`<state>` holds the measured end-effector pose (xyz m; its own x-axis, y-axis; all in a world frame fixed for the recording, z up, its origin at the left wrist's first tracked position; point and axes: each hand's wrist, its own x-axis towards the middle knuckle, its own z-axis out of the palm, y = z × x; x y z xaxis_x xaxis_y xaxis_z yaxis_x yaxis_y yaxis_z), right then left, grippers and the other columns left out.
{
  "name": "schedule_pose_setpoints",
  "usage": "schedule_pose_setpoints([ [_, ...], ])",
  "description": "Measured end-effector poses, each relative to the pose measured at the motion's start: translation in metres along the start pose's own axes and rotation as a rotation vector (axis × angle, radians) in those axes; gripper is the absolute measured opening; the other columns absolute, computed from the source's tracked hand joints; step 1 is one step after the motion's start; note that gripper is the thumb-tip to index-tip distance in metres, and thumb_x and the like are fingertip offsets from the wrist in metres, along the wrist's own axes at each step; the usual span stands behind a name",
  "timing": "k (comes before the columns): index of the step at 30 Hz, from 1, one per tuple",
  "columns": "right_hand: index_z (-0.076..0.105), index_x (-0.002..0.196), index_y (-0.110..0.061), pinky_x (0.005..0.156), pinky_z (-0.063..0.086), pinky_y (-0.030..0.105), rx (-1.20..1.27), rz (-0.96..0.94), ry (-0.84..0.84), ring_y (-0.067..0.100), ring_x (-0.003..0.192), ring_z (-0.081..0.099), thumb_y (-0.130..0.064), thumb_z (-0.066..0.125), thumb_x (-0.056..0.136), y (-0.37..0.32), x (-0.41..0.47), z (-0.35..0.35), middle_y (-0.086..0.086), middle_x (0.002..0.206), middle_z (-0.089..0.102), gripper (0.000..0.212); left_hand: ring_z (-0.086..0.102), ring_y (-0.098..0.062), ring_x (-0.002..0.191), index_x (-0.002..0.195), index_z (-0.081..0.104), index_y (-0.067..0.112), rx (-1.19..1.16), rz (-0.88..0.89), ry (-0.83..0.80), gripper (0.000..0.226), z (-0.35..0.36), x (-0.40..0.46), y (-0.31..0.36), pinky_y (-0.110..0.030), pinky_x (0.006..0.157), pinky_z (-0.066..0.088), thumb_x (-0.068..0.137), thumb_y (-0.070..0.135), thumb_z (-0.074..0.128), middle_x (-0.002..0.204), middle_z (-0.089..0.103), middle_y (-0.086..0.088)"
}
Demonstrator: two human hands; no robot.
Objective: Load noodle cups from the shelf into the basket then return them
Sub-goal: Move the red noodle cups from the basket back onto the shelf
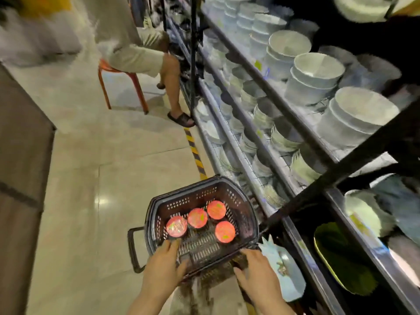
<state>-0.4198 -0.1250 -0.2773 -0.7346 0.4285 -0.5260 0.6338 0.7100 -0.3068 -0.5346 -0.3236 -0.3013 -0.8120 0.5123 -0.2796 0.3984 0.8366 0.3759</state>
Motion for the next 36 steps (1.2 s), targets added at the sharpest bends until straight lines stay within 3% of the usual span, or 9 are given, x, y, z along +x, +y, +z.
schedule_pose_setpoints([
  [7, 0.038, 0.138, -0.022, 0.099, 0.038, 0.027, -0.081, -0.015, -0.060, 0.020, 0.124, 0.043, -0.044, 0.047, 0.091, -0.022, 0.141, 0.025, 0.000, 0.133, 0.044, 0.053, 0.055, -0.027, 0.110, 0.131, 0.045, 0.013, -0.109, -0.171, -0.055, 0.047, 0.049, 0.120, -0.040, -0.036, 0.086, 0.046, 0.089, 0.033, 0.054, 0.122, 0.054, -0.008],
  [10, 0.038, 0.139, -0.022, 0.101, 0.039, 0.029, -0.128, -0.031, -0.136, 0.018, 0.126, 0.042, -0.040, 0.053, 0.091, -0.024, 0.207, 0.052, -0.001, 0.136, 0.042, 0.053, 0.051, -0.026, 0.114, 0.137, 0.037, 0.016, -0.115, -0.274, -0.102, 0.050, 0.095, 0.158, -0.065, -0.036, 0.089, 0.044, 0.092, 0.034, 0.048, 0.127, 0.047, -0.006],
  [16, 0.029, 0.143, -0.016, 0.109, 0.031, 0.033, -0.239, -0.090, -0.279, 0.026, 0.138, 0.028, -0.044, 0.054, 0.090, -0.006, 0.345, 0.148, 0.009, 0.149, 0.028, 0.065, 0.043, -0.026, 0.120, 0.138, 0.032, 0.017, -0.136, -0.524, -0.216, 0.056, 0.217, 0.228, -0.118, -0.036, 0.092, 0.044, 0.089, 0.036, 0.051, 0.134, 0.037, -0.008],
  [22, 0.017, 0.148, -0.015, 0.112, 0.026, 0.033, -0.327, -0.154, -0.298, 0.029, 0.140, 0.023, -0.051, 0.055, 0.087, 0.012, 0.450, 0.243, 0.016, 0.152, 0.017, 0.080, 0.045, -0.041, 0.122, 0.142, 0.032, 0.007, -0.135, -0.559, -0.192, 0.086, 0.336, 0.285, -0.166, -0.042, 0.094, 0.045, 0.073, 0.033, 0.075, 0.141, 0.032, -0.028],
  [26, 0.023, 0.146, -0.009, 0.108, 0.030, 0.036, -0.387, -0.127, -0.313, 0.035, 0.133, 0.032, -0.054, 0.064, 0.079, 0.025, 0.495, 0.290, 0.022, 0.144, 0.029, 0.091, 0.056, -0.051, 0.106, 0.130, 0.042, 0.003, -0.099, -0.529, -0.161, 0.111, 0.391, 0.307, -0.192, -0.051, 0.078, 0.052, 0.037, 0.035, 0.093, 0.125, 0.045, -0.039],
  [29, 0.054, 0.126, 0.000, 0.086, 0.051, 0.048, -0.464, -0.205, -0.254, 0.043, 0.104, 0.060, -0.058, 0.085, 0.044, 0.038, 0.517, 0.321, 0.029, 0.115, 0.059, 0.105, 0.047, -0.055, 0.115, 0.133, 0.034, 0.006, -0.120, -0.534, -0.131, 0.117, 0.420, 0.317, -0.203, -0.056, 0.088, 0.048, 0.037, 0.039, 0.092, 0.131, 0.037, -0.043],
  [31, 0.060, 0.121, -0.004, 0.085, 0.049, 0.057, -0.494, -0.246, -0.260, 0.045, 0.101, 0.062, -0.066, 0.083, 0.036, 0.043, 0.527, 0.334, 0.030, 0.113, 0.061, 0.108, 0.025, -0.050, 0.133, 0.145, 0.014, 0.018, -0.113, -0.550, -0.124, 0.118, 0.430, 0.323, -0.204, -0.053, 0.105, 0.034, 0.054, 0.044, 0.085, 0.145, 0.014, -0.039],
  [34, 0.022, 0.148, -0.018, 0.113, 0.020, 0.053, -0.592, -0.207, -0.340, 0.037, 0.138, 0.029, -0.079, 0.056, 0.064, 0.040, 0.537, 0.335, 0.023, 0.149, 0.029, 0.109, -0.006, -0.037, 0.142, 0.148, -0.007, 0.024, -0.155, -0.588, -0.105, 0.110, 0.438, 0.329, -0.201, -0.042, 0.118, 0.007, 0.074, 0.052, 0.069, 0.151, -0.016, -0.025],
  [36, -0.003, 0.151, -0.023, 0.115, 0.008, 0.051, -0.614, -0.215, -0.336, 0.035, 0.145, 0.007, -0.080, 0.044, 0.073, 0.040, 0.542, 0.335, 0.019, 0.157, 0.003, 0.108, 0.007, -0.041, 0.139, 0.147, 0.002, 0.029, -0.127, -0.591, -0.070, 0.109, 0.436, 0.332, -0.200, -0.045, 0.114, 0.015, 0.068, 0.055, 0.071, 0.151, -0.005, -0.026],
])
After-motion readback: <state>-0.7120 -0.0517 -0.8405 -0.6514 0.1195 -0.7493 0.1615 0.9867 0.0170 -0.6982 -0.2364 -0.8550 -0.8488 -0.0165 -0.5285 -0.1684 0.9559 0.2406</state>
